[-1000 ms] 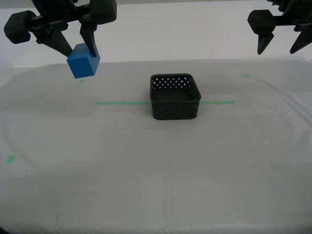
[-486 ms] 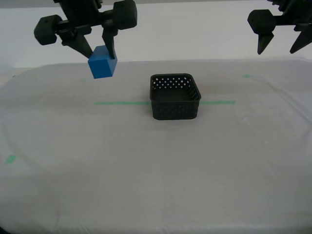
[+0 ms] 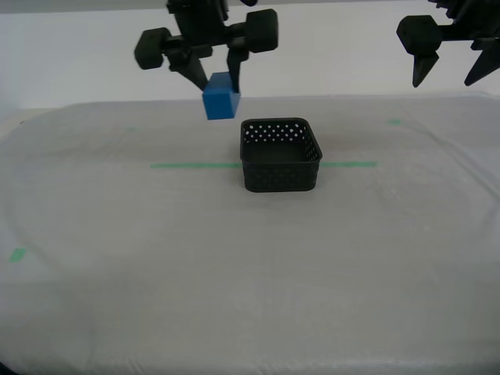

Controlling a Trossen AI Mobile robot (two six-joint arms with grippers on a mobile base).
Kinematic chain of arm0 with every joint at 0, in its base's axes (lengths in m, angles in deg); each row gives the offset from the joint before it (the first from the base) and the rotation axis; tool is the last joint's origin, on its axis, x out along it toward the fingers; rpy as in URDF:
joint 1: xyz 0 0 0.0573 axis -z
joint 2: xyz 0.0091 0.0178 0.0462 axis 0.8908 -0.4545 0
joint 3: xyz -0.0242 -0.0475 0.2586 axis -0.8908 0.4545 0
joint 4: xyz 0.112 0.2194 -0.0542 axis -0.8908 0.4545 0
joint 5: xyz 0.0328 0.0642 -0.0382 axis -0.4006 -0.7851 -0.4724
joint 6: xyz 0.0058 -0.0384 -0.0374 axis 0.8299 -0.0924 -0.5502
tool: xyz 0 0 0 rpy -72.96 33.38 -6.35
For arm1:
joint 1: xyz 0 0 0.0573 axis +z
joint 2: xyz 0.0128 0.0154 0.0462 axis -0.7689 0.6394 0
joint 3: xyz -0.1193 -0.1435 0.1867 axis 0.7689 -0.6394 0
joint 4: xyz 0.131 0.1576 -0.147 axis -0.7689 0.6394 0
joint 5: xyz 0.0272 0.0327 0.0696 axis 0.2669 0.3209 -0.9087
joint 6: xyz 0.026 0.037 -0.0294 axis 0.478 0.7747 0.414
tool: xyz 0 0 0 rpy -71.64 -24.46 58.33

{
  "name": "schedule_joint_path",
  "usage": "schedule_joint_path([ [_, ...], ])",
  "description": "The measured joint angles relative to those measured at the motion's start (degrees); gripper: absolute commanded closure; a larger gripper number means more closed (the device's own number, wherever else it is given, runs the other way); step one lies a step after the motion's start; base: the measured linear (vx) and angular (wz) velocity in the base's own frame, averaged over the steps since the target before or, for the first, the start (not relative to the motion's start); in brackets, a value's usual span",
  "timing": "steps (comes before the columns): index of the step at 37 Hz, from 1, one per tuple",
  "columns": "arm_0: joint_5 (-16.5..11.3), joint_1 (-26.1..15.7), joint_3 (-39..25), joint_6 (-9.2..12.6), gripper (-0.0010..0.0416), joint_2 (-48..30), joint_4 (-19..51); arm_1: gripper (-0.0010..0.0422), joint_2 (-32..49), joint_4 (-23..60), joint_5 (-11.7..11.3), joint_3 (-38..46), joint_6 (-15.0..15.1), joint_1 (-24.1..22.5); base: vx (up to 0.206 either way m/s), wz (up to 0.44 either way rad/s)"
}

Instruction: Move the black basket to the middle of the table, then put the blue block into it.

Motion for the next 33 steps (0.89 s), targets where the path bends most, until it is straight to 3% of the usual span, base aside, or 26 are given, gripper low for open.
schedule_joint_path([
  [13,0.0,0.0,0.0,0.0,0.0007,0.0,0.0,0.0412,11.3,-2.4,-0.8,11.0,0.3,-2.6,0.0,0.0],
  [23,0.0,0.0,0.0,0.0,0.0007,0.0,0.0,0.0412,16.9,-9.8,-1.1,11.5,-4.2,-3.7,0.0,0.0],
  [33,0.0,0.0,0.0,0.0,0.0007,0.0,0.0,0.0412,21.7,-11.6,0.2,11.4,-5.4,-3.8,0.0,0.0],
])
